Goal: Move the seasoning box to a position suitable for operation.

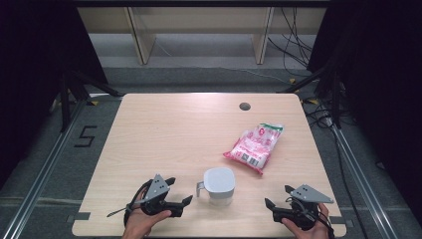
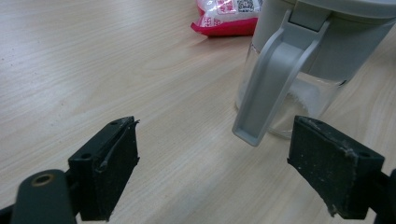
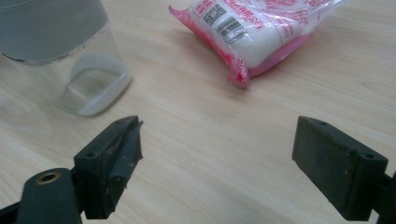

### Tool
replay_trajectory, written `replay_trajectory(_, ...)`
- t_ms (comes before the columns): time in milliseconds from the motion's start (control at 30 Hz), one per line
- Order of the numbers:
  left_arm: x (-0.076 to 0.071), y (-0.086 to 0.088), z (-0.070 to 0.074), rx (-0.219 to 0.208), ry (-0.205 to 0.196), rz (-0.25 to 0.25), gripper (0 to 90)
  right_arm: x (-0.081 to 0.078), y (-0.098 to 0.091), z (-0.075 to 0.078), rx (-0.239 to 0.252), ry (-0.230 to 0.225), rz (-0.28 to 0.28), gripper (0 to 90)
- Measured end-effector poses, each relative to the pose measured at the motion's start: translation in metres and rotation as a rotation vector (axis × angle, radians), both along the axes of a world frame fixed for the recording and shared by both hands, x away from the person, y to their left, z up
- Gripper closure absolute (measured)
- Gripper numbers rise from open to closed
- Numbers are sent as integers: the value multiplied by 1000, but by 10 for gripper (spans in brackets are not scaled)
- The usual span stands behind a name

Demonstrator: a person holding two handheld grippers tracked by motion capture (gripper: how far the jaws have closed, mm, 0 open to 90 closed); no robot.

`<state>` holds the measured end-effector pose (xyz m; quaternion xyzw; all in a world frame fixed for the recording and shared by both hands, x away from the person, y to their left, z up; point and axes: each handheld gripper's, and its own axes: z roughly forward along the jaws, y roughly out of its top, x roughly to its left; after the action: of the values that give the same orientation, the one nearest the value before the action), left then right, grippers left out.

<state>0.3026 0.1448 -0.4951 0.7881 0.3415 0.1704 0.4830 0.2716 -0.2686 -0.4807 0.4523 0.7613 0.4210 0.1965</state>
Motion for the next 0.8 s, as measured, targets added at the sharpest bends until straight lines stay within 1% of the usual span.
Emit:
replay_trajectory(33,0,0,0,0,0,0,151,0,0,0,0,0,0,163)
replay_trajectory(67,0,0,0,-1,8,-4,151,0,-1,1,-3,4,1,163)
replay_trajectory(100,-1,-2,-1,-25,9,-5,152,0,-1,1,-3,4,2,163)
replay_trajectory(167,-1,-1,0,-8,8,-6,148,0,-1,1,0,8,2,163)
replay_trajectory(200,-1,-1,0,-9,7,-7,148,0,-1,1,0,8,2,163)
replay_trajectory(233,-1,-2,0,-25,-2,-22,149,0,-1,1,7,10,3,161)
replay_trajectory(267,-2,-2,0,-32,7,-14,149,0,0,1,13,10,4,158)
replay_trajectory(300,-2,-2,1,-26,6,-15,149,0,0,1,14,8,5,157)
replay_trajectory(333,-2,-3,0,-35,7,-16,149,0,1,1,12,6,-2,157)
replay_trajectory(367,-2,-2,1,-30,9,-16,150,-2,2,1,27,22,-8,157)
replay_trajectory(400,-3,-3,1,-45,13,-21,153,0,2,0,21,3,11,157)
replay_trajectory(433,-3,-3,2,-41,11,-22,156,0,2,1,21,3,11,157)
replay_trajectory(467,-3,-4,1,-61,10,-27,156,0,2,1,21,3,11,157)
replay_trajectory(500,-3,-3,2,-50,10,-28,162,0,2,1,21,2,11,157)
replay_trajectory(533,-3,-3,3,-48,10,-31,170,-2,3,2,29,26,-5,157)
replay_trajectory(567,-2,-3,3,-39,-7,-46,173,-2,3,2,31,31,-6,157)
replay_trajectory(600,-3,-5,3,-52,6,-29,178,-2,3,1,27,28,-1,157)
replay_trajectory(633,-4,-4,4,-34,5,-31,178,-2,3,1,27,28,-1,157)
replay_trajectory(667,-3,-6,4,-51,3,-44,189,1,2,1,14,8,17,157)
replay_trajectory(700,-3,-7,4,-49,-1,-43,202,0,3,0,30,12,8,157)
replay_trajectory(733,-3,-7,5,-34,-9,-48,213,2,2,0,-2,-5,16,157)
replay_trajectory(767,-3,-9,5,-43,-12,-55,243,3,3,0,11,5,26,157)
replay_trajectory(800,-3,-9,6,-36,-20,-63,243,3,3,0,11,5,26,157)
